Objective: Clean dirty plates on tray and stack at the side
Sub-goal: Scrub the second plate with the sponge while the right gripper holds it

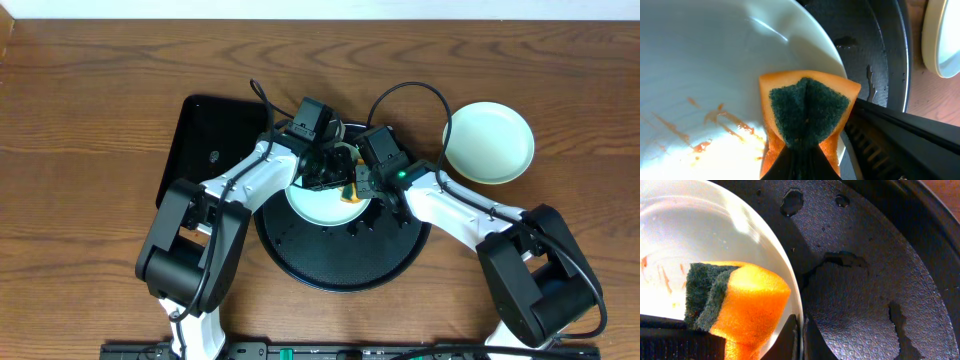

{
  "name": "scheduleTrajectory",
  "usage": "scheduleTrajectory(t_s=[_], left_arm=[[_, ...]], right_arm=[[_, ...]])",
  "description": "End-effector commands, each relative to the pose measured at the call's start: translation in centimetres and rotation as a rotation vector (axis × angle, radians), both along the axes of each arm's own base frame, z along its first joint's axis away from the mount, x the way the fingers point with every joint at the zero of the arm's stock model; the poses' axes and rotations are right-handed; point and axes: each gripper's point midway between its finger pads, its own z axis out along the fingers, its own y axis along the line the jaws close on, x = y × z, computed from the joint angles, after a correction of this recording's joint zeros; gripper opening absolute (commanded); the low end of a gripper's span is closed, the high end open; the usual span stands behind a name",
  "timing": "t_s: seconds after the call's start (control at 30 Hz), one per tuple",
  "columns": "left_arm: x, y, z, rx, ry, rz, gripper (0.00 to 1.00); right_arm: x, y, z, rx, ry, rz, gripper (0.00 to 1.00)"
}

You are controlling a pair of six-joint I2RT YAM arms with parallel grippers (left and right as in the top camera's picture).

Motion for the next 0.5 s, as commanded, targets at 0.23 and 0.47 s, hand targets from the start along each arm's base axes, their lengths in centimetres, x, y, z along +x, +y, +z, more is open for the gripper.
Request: scheduleTrajectory(t_s=[0.23,0.47], left_arm=[[-0.4,1.7,-3.7,0.096,0.059,0.038,0.07],[2.1,7.6,-4.6,0.266,0.014,0.154,0.07]], right_arm=[[0.2,0.5,0.1,-0.001,-0.007,0.001,0.01],[0.2,0.5,0.1,-0.002,-0.006,0.000,0.01]])
